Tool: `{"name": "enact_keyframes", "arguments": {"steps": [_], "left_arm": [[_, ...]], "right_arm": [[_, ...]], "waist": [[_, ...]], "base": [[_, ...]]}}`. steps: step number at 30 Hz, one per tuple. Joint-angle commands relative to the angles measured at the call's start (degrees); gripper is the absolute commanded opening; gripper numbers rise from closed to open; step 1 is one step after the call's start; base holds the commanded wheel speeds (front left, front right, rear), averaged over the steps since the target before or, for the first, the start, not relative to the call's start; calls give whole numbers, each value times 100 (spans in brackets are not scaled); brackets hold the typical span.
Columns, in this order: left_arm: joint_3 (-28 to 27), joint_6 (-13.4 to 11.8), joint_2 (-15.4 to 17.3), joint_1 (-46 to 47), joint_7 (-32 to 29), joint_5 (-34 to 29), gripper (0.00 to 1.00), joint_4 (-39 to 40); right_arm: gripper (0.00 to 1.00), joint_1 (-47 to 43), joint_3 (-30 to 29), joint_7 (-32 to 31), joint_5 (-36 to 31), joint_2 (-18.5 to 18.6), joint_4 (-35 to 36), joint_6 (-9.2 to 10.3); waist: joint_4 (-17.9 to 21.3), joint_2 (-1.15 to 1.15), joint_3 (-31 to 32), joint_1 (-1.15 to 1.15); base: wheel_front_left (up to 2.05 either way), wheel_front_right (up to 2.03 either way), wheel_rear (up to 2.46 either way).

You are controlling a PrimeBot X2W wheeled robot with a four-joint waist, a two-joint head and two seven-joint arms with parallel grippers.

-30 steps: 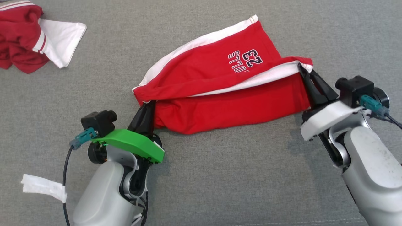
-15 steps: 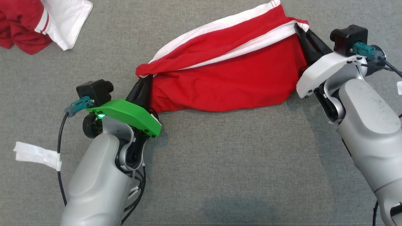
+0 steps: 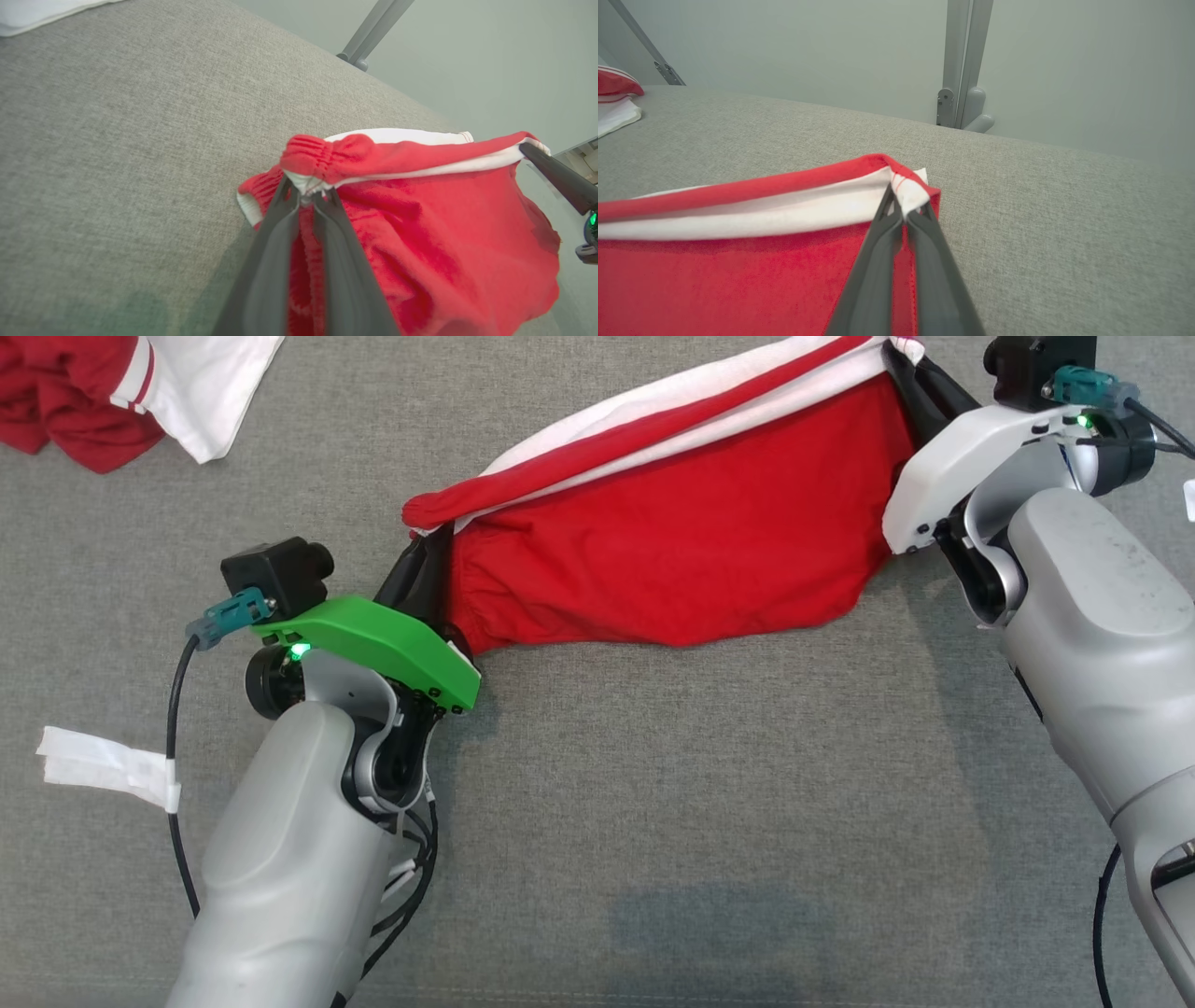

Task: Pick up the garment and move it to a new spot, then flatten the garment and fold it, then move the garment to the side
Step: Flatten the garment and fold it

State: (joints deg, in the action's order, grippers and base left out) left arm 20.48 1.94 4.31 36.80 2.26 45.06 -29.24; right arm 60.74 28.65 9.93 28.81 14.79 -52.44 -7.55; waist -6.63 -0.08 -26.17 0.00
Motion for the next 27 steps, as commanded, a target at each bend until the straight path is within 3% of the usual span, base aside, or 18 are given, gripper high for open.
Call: {"name": "enact_keyframes", "arguments": {"steps": [1, 2, 4, 7, 9, 11, 12, 20, 27], "left_arm": [[-17, -26, 8, 119, 8, 6, 0, -39], [-7, -27, 0, 144, 10, 16, 1, -56], [8, -40, -16, 202, 41, 25, 34, -78], [54, -27, -41, 228, 78, 36, 71, -87], [84, -9, -53, 203, 91, 54, 86, -76], [112, 6, -56, 150, 100, 57, 100, -63], [122, 1, -58, 125, 108, 66, 100, -52], [145, 11, -30, -252, 246, 144, 100, 322], [171, -90, 123, -820, 280, 154, 100, 922]], "right_arm": [[0, 144, 53, 2, 80, 10, -137, 12], [0, 216, 92, 0, 113, -3, -227, 12], [24, 330, 158, 5, 188, -42, -376, 12], [41, 486, 240, 11, 336, -57, -564, 11], [49, 577, 296, 20, 404, -28, -705, 12], [89, 658, 337, 55, 439, -2, -844, 11], [100, 710, 357, 105, 427, 21, -906, 12], [100, 876, 467, 362, 550, 56, -1149, 11], [100, 671, 694, 463, 759, 211, -955, 11]], "waist": [[-32, 8, -7, 0], [-48, 8, -9, 0], [-86, 8, -13, 0], [-136, 8, -18, 0], [-170, 8, -23, 0], [-204, 8, -25, 0], [-220, 8, -25, 0], [-232, 8, 30, 0], [-128, 8, 189, 0]], "base": [[0, 0, 0], [0, 0, 0], [0, 0, 0], [0, 0, 0], [0, 0, 0], [0, 0, 0], [0, 0, 0], [0, 0, 0], [0, 0, 0]]}}
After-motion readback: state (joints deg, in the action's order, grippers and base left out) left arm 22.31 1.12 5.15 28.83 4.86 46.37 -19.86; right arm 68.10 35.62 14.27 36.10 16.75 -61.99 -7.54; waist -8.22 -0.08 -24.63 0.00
